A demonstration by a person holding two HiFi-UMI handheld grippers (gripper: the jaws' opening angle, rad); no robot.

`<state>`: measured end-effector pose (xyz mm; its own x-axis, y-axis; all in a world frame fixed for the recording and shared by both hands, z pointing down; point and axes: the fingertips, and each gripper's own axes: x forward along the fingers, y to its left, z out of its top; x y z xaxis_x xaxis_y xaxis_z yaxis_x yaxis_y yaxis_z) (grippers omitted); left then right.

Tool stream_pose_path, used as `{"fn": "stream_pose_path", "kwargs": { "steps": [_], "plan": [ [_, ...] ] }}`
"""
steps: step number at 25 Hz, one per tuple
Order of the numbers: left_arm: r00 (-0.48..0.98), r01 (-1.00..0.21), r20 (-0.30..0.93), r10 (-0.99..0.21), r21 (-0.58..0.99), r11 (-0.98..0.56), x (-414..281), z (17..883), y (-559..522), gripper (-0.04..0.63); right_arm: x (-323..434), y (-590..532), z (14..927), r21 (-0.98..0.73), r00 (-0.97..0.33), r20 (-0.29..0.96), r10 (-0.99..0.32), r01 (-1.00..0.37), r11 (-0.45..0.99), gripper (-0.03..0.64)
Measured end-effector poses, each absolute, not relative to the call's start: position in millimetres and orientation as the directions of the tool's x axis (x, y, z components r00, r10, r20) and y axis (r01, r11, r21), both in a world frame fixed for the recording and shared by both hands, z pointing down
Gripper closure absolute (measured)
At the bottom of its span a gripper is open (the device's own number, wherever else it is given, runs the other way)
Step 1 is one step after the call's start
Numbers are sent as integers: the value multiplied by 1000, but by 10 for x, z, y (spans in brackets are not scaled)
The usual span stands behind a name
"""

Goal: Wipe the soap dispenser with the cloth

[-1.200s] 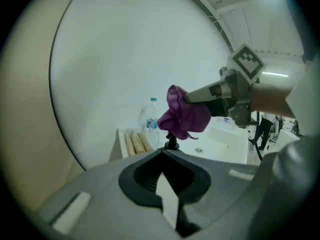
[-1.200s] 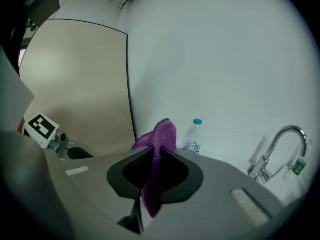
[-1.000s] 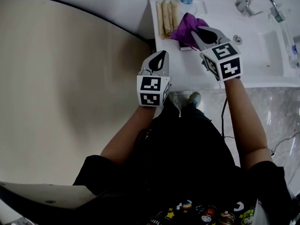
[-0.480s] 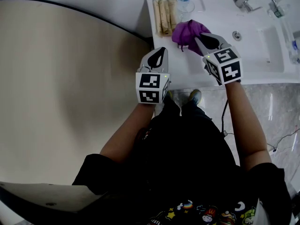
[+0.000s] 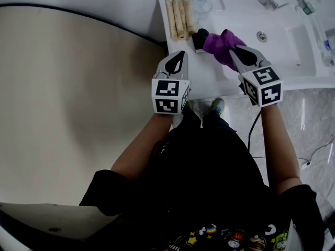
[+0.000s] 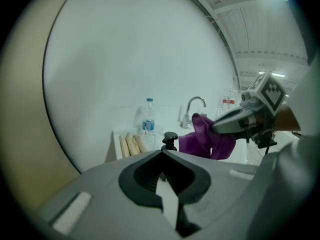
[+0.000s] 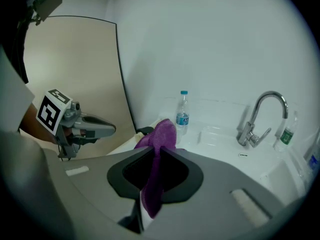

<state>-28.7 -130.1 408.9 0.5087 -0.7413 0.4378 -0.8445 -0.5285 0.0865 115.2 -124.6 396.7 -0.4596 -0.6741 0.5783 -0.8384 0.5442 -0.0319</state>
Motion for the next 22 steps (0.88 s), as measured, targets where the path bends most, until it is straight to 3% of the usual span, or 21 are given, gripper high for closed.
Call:
{"fn": "stream_pose_path", "kwargs": {
  "steps": [10,22],
  "plan": [
    [504,-849,426,-751,86,-521,-315,4025,-1328,595,951,-1678,3037,32,-510,391,-767,-825,564,560],
    [460,-876,443,-770,86,-474,-581,4067,-1286,595,532,-1772,3917,-25,-541,531,-653,-780,626,560]
  ]
}}
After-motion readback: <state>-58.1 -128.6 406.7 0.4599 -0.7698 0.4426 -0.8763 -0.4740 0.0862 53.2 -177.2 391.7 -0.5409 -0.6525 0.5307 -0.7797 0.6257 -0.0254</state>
